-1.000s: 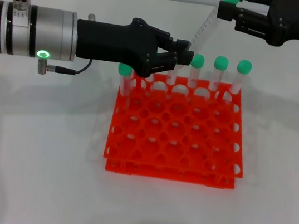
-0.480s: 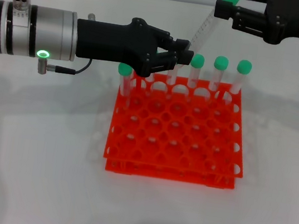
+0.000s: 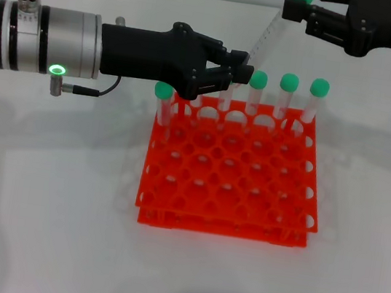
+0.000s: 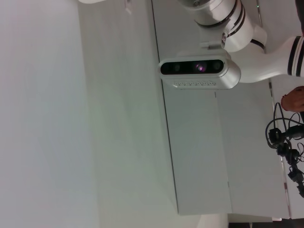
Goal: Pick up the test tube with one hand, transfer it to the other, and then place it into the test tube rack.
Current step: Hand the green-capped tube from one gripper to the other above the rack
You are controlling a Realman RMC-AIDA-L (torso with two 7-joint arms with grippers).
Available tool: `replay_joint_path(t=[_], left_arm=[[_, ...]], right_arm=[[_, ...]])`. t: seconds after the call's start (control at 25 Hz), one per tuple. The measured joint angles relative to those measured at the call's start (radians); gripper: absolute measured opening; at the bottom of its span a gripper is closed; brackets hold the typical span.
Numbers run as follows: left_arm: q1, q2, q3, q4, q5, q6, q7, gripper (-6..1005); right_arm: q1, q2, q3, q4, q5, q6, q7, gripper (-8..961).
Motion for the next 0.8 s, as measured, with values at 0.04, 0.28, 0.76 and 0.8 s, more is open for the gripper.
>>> replay_joint_path(t=[0.04,0.28,0.76,0.8], left_arm=[[-0.001,0.0,0.0,0.0,0.0,0.0,0.0,160],[-0.001,0.0,0.0,-0.002,0.001,0.0,0.0,159],[0.0,0.0,0.0,0.0,0.0,0.0,0.0,157],[0.0,0.0,0.0,0.0,0.0,0.0,0.0,157]], right_arm=[[0.0,0.0,0.0,0.0,0.0,0.0,0.0,359],[0.005,-0.001,0.001,0.0,0.0,0.0,0.001,335],[0.006,-0.002,-0.001,0.0,0.0,0.001,0.002,276],[0.006,-0.002,-0.001,0.0,0.0,0.002,0.002,276]])
